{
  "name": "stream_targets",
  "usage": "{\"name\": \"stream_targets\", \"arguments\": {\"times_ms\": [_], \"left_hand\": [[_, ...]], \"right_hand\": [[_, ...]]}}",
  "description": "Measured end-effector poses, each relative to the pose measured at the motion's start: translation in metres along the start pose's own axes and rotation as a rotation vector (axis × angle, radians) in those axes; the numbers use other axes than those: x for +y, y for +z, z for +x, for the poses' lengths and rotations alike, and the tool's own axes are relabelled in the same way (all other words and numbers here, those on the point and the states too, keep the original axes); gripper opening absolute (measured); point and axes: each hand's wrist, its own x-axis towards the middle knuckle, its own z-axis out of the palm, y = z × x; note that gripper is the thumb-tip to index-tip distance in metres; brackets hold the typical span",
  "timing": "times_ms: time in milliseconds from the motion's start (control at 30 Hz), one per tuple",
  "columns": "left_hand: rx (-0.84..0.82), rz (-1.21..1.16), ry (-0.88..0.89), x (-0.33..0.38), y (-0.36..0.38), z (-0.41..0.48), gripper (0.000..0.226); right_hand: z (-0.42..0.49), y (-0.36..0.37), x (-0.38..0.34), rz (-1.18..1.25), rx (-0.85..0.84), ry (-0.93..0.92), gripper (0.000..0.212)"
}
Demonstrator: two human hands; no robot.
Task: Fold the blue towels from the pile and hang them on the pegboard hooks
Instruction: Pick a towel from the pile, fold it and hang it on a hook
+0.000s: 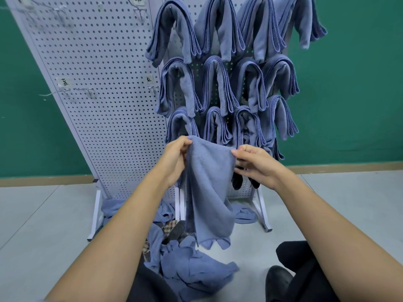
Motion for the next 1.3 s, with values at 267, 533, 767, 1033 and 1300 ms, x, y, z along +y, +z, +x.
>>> {"name": "stream_targets", "arguments": {"times_ms": [267,533,767,1033,1300], "left_hand": [[0.172,0.167,-0.030,-0.005,-0.004,0.005,0.017],[-0.043,0.209,0.021,-0.016,0.012,0.005,0.020],[-0.118,0.270,-0.003,-0.024,0.018,0.013,0.015],[0.041,0.134,-0.146,-0.044,0.016,0.005,0.032],[0.044,-0.188,-0.468,-0.069,0.022,-0.018,0.061]], "right_hand": [[-0.007,0.007,-0.009,-0.083,0.105,-0.187,0.019],[-0.012,0.006,-0.001,-0.826,0.142,-0.340,0.054],[-0.008,0.014,-0.002,-1.041,0.081,-0.341,0.021],[-0.018,0.027,-0.062,-1.090,0.132,-0.374,0.037],[-0.033,0.034,-0.150,-0.816,0.211,-0.541,0.035]]}}
